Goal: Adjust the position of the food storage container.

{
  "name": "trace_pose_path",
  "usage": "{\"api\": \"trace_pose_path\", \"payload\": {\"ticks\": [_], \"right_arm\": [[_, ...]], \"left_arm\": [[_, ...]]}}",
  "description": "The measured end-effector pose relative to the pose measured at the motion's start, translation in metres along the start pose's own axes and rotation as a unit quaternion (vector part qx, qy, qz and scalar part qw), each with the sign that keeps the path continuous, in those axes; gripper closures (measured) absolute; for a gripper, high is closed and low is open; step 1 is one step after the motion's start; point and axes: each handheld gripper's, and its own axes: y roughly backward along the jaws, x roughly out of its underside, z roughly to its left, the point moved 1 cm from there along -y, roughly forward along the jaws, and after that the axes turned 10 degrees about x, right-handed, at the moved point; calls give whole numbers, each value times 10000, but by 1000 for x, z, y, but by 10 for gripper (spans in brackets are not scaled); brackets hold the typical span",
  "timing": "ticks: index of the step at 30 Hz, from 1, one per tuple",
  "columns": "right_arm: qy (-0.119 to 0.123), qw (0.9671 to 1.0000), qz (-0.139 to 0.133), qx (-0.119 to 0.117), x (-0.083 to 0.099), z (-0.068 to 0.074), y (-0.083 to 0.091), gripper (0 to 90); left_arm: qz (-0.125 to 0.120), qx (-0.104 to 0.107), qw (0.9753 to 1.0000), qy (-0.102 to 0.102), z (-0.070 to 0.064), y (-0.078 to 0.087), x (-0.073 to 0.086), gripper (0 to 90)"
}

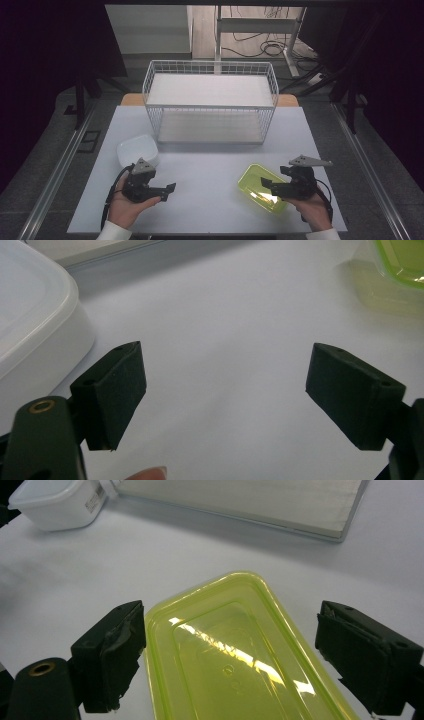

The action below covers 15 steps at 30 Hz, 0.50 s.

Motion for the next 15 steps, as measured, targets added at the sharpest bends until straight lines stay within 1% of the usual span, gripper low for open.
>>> {"api": "trace_pose_path", "payload": {"ticks": [6,11,14,15], "right_arm": [[-24,10000,-26,53,1,-1,0,130],[-139,9999,-10,80,-1,-2,3,171],[-202,9998,-30,59,-5,-2,6,208],[-202,9998,-30,59,-5,-2,6,208]], "left_arm": [[-77,-3,9999,89,5,5,0,160],[-104,-3,9999,112,7,13,2,159],[-118,-28,9998,186,9,16,5,157],[-120,-31,9997,200,9,17,5,157]]}}
